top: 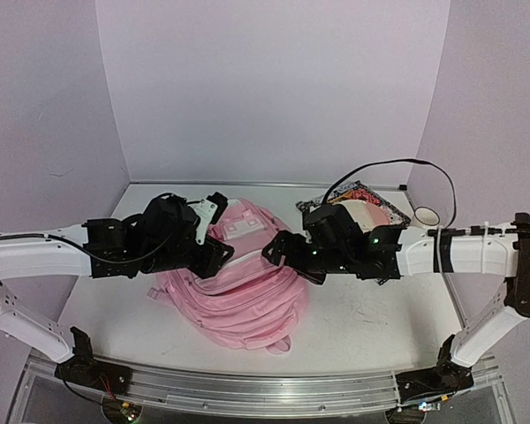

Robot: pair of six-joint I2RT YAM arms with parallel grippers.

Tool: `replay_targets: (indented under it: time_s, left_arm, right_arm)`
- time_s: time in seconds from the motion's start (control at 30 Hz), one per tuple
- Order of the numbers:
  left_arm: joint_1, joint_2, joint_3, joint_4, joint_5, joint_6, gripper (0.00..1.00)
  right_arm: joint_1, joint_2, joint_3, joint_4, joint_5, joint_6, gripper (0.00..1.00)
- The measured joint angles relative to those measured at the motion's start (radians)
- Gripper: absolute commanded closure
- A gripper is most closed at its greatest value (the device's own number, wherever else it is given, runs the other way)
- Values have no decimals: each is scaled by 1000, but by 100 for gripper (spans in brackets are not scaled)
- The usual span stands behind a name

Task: Pack the student bag
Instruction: Pick up the second largest pocket of the bag from the student bag.

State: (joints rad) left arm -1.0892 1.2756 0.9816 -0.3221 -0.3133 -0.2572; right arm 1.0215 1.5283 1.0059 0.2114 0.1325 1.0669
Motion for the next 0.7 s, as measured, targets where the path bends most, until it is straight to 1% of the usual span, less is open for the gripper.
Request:
replay_targets:
  time_s: [0.13, 0.3, 0.33, 0.47, 0.5, 0.7]
  left_arm:
    - [15, -109, -85, -15, -68, -42, 50]
    - [91, -227, -184, 3, -78, -87, 50]
    - [110, -239, -204, 10, -72, -93, 50]
    - [198, -252, -292, 40, -13, -117, 51]
    - [217, -254, -314, 43, 5, -121, 51]
    - [266, -296, -406, 54, 96, -144, 51]
  right_arm:
    - [-24, 33, 10, 2, -25, -16, 18]
    - [-45, 58, 17, 4, -51, -28, 35]
    - [-49, 66, 20, 5, -59, -33, 40]
    - [-60, 103, 35, 12, -97, -49, 51]
    - [-63, 112, 37, 14, -109, -53, 55]
    - [-91, 142, 50, 12, -168, -70, 78]
